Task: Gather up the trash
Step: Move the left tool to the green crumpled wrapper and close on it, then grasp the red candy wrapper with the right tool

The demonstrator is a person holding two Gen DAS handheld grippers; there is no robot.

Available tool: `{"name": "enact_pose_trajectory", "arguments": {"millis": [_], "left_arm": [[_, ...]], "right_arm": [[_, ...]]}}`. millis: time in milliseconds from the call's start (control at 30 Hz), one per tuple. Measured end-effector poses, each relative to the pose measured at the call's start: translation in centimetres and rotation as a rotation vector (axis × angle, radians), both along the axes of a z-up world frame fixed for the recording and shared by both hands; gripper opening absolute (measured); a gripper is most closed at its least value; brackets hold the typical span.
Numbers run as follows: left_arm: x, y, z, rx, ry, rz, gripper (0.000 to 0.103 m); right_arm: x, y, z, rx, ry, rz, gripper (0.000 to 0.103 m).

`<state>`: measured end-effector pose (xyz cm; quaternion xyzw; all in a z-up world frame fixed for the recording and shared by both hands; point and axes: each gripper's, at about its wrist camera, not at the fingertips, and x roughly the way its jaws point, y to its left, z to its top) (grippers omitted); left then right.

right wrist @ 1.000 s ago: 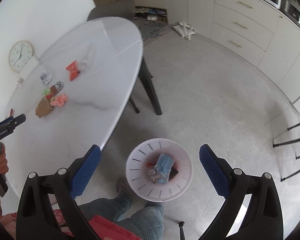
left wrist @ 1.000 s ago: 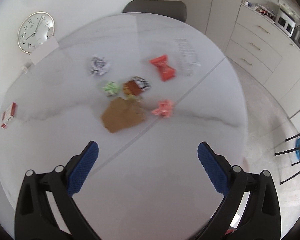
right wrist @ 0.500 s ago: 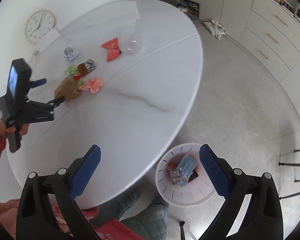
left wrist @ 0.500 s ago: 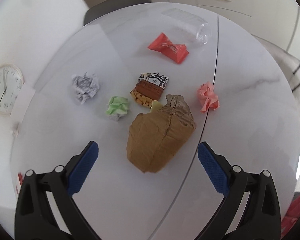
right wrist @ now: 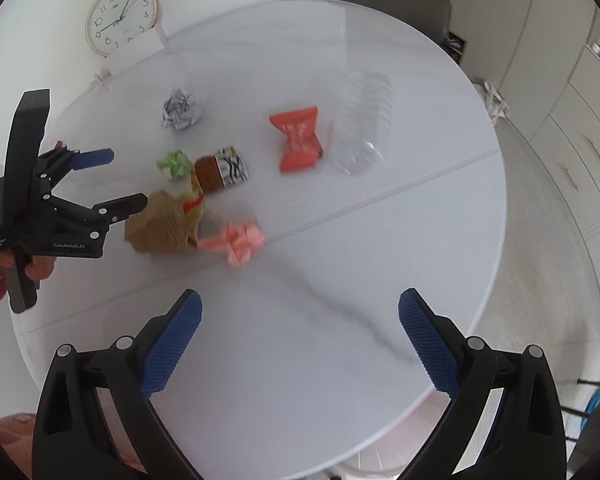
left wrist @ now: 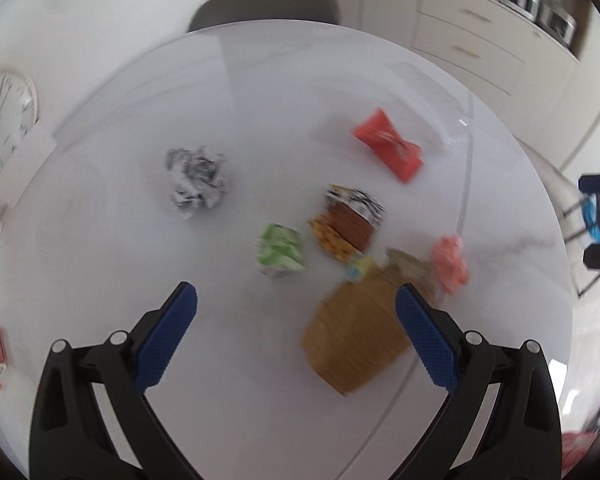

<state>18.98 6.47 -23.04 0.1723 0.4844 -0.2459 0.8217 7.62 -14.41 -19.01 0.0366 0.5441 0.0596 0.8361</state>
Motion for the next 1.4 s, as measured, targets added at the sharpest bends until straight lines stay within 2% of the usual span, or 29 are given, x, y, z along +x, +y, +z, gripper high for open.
{"name": "enact_pose_trajectory", "arguments": {"millis": [67, 200, 367, 433, 500, 567, 700, 867, 933, 1100, 1200, 1267, 1333, 1400], "left_arm": [[1.3, 0.2, -0.4, -0.022, 0.018, 0.021, 0.093], [3.9, 0.3, -2.0, -0.033, 0.075, 0.047, 0.076], [5.2, -0.3, -3.6, -0.022, 0.106, 0.020, 0.065], [5.5, -0.7, -4.1, -0.021, 0.116, 0.007, 0.056], [5.9, -0.9, -4.6, -0.025, 0.131, 0.007, 0.042], [6.1, -0.9, -5.1, -0.033, 0.138, 0.020, 0.034], [6.0, -0.2, -5.3, -0.073, 0.149, 0.044, 0.026], [5.8, 0.8, -4.9, -0.077, 0.137, 0.112, 0.023], [5.8, 1.3, -4.5, -0.091, 0.136, 0.153, 0.023], [4.3, 3.4, -2.2, -0.128, 0.115, 0.257, 0.023], [2.9, 4.6, -0.9, -0.161, 0.108, 0.311, 0.023], [2.2, 5.0, -0.2, -0.166, 0.101, 0.337, 0.023], [1.2, 5.3, 0.2, -0.166, 0.096, 0.359, 0.023], [0.6, 5.5, 0.5, -0.176, 0.101, 0.380, 0.023]], "right_arm": [[1.7, 0.4, 0.0, 0.002, -0.011, 0.015, 0.098], [4.6, 1.1, -0.2, 0.012, -0.024, 0.040, 0.098], [6.5, 1.4, -0.9, 0.026, -0.021, 0.057, 0.098], [7.0, 1.2, -1.4, 0.031, -0.012, 0.059, 0.098], [7.4, 1.1, -1.8, 0.037, -0.005, 0.062, 0.098], [8.0, 1.1, -2.1, 0.049, -0.004, 0.071, 0.093], [9.6, 1.5, -2.4, 0.059, -0.023, 0.089, 0.086], [12.9, 2.7, -4.2, 0.059, -0.004, 0.102, 0.070], [14.2, 3.2, -5.0, 0.040, 0.004, 0.093, 0.069], [16.8, 4.3, -7.1, -0.110, 0.026, 0.037, 0.068], [17.7, 4.6, -7.6, -0.168, 0.032, 0.028, 0.064], [18.3, 4.8, -7.8, -0.192, 0.043, 0.037, 0.046], [18.7, 4.6, -8.3, -0.175, 0.068, 0.041, 0.038], [19.0, 4.4, -8.3, -0.156, 0.072, 0.039, 0.036]]}}
